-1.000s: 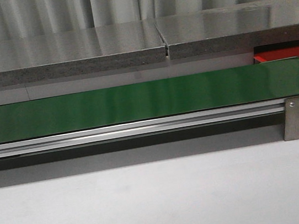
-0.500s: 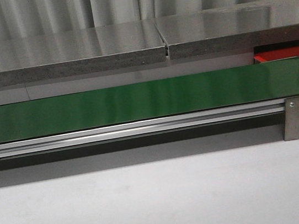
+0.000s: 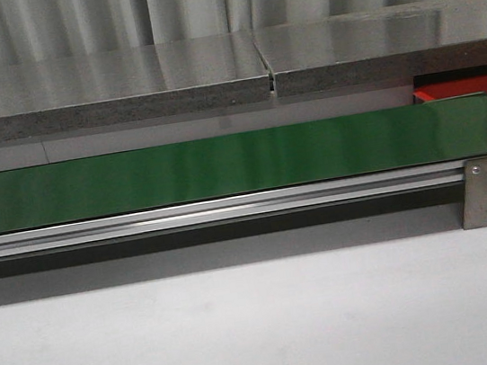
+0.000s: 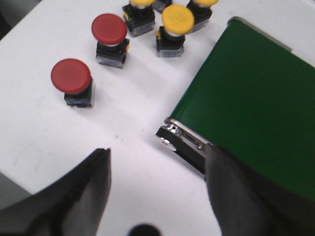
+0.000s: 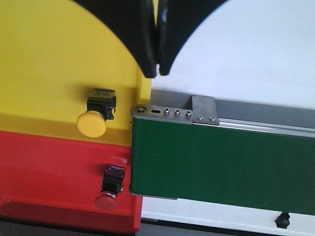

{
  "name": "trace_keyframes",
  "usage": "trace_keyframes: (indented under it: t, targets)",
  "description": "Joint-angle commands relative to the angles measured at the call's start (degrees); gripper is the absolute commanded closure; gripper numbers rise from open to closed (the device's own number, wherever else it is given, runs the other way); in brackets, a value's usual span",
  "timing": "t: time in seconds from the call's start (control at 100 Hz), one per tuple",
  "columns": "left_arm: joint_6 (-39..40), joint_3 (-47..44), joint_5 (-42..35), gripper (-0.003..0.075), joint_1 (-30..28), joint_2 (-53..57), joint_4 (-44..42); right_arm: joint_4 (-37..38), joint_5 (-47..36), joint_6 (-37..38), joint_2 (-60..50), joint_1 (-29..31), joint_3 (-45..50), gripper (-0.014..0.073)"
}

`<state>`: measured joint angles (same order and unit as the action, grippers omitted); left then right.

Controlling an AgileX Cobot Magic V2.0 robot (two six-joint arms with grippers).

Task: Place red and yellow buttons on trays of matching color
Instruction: 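Move the left gripper to the pile and grasp another red button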

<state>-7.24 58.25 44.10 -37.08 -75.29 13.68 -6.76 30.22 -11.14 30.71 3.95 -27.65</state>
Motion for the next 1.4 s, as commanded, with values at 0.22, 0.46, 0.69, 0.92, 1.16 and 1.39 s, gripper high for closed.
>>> trace_keyframes:
  t: [0.22, 0.46, 0.69, 0.92, 1.16, 1.39]
  targets:
    - [3.9, 6.36, 2.82, 0.0206, -5.31, -11.33, 0.76, -0.34, -3.8, -0.48, 0.14, 0.1, -1.48, 0.0662]
    - [3.98, 10.36, 3.17, 0.0206, -8.34, -18.84, 0.18, -0.34, -3.8, -0.48, 0.14, 0.1, -1.48, 0.0662]
    - [4.03, 15.58, 2.56, 0.0206, -8.68, -25.27, 0.18, -0.34, -3.8, -0.48, 0.14, 0.1, -1.48, 0.0662]
    - [4.03, 22.71, 2.67, 0.0207, -8.68, -31.71, 0.37, -0.34, -3.8, -0.48, 0.14, 0.1, -1.48, 0.0662]
    - [4.03, 28.34, 4.03, 0.0208, -8.68, -36.05, 1.27, -0.34, -3.8, -0.48, 0.14, 0.1, -1.48, 0.0662]
    - [4.03, 30.29, 5.9, 0.0312, -8.68, -37.64, 1.16, -0.34, -3.8, -0.48, 0.14, 0.1, -1.48, 0.0662]
